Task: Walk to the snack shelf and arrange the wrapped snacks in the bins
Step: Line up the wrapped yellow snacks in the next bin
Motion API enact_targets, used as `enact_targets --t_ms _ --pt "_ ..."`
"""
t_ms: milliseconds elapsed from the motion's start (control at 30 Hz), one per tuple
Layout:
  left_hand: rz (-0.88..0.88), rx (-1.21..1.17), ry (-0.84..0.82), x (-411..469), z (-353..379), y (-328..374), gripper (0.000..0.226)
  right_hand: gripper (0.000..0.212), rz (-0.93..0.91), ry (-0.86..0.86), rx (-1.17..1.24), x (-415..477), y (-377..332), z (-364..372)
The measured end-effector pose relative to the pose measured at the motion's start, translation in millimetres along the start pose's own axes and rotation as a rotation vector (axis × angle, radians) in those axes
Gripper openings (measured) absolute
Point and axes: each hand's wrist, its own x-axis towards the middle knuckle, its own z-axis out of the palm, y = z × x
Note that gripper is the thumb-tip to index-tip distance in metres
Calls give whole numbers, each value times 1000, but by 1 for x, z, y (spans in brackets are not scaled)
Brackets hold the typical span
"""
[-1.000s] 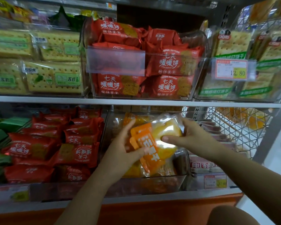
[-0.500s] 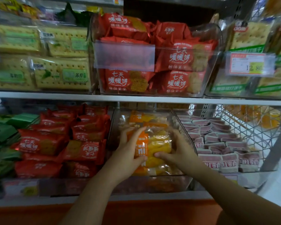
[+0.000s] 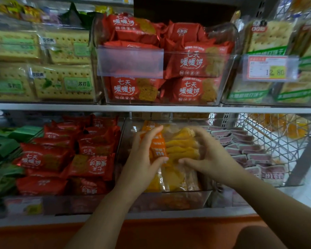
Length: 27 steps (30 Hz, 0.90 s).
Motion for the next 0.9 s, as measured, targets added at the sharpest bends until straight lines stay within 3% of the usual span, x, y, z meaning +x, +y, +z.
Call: enact_targets --t_ms 100,300,367,433,567,633,733,900 --pt "-6 -11 -55 1 14 8 80 90 -9 6 -78 -21 -3 -7" --pt "-38 33 -209 11 42 29 85 68 -65 98 -241 -46 -4 -45" --pt "-98 71 -241 23 42 25 91 69 -82 162 -343 -51 -3 -58" --pt "-132 118 -246 39 38 16 82 69 -88 251 -455 -54 -3 -72" --pt "-6 415 -490 65 47 6 45 64 -100 328 -569 -52 -1 -88" --pt "58 607 -629 75 60 9 45 64 -108 320 -600 -50 0 -89" --pt "-19 822 -862 84 71 10 53 65 -137 288 -629 -47 2 -86" --pt "-37 879 -960 76 53 -7 47 62 -160 229 -671 -38 2 -82"
